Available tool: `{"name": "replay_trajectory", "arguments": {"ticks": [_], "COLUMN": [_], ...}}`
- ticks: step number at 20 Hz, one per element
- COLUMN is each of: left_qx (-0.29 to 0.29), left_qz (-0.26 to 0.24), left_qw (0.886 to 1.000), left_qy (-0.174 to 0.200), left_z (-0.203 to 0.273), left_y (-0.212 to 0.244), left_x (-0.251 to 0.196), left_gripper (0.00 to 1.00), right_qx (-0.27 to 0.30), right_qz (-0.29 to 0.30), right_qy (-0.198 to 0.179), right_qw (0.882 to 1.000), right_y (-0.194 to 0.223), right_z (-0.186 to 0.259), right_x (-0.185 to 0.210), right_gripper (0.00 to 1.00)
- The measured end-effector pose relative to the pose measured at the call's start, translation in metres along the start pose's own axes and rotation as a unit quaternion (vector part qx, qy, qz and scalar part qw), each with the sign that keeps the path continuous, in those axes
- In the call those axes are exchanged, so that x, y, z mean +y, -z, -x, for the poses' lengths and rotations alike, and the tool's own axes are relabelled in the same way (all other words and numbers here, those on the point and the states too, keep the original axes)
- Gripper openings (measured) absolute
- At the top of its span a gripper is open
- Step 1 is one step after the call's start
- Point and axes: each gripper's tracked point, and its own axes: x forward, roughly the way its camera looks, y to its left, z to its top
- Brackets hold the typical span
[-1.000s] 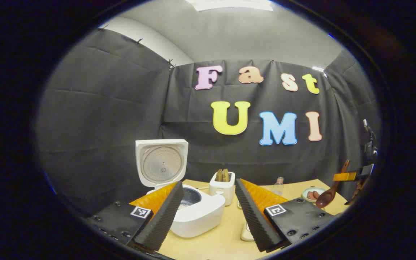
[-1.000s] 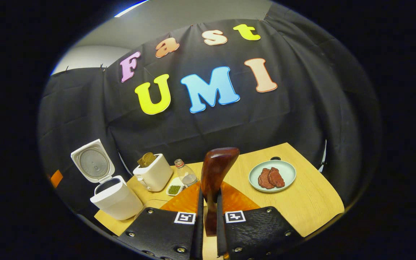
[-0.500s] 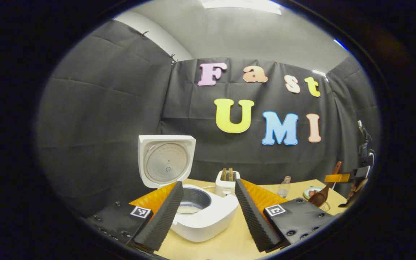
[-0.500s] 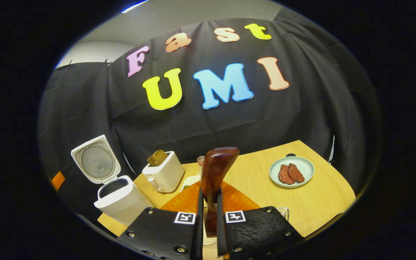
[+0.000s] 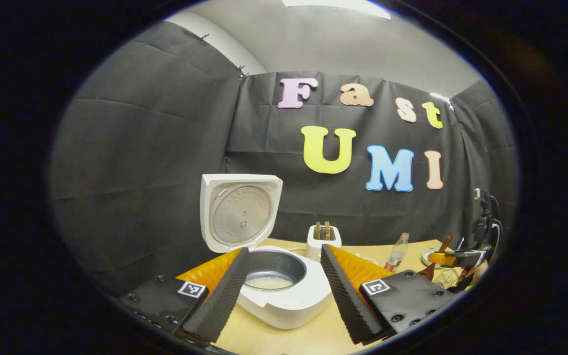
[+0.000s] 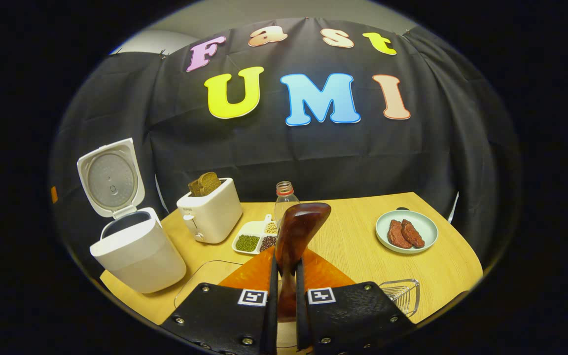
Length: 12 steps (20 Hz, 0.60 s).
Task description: Close the left gripper, press the button to open the rice cooker; take a wooden spoon from the chopstick holder with the right hand, scoop a spoonful of rice and pour it into the rice cooker, then put the wooden spoon back into the chopstick holder.
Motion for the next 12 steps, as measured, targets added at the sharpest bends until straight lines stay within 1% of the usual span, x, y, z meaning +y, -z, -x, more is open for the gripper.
{"name": "replay_trajectory", "arguments": {"ticks": [2, 9, 12], "left_qx": [0.003, 0.016, 0.017], "left_qz": [-0.004, -0.011, -0.011], "left_qw": [1.000, 1.000, 1.000], "left_qy": [-0.002, -0.009, -0.009], "left_z": [-0.004, -0.021, -0.025], "left_y": [0.001, 0.011, 0.011], "left_x": [0.007, 0.018, 0.019], "left_gripper": [0.99, 0.99, 0.99], "right_qx": [0.007, 0.043, 0.044], "right_qz": [0.001, -0.026, -0.027], "right_qy": [-0.003, -0.044, -0.052], "right_qw": [1.000, 0.998, 0.997], "right_y": [0.009, 0.044, 0.046], "right_z": [-0.009, -0.026, -0.027], "right_x": [0.008, 0.054, 0.063], "right_gripper": [0.16, 0.16, 0.16]}}
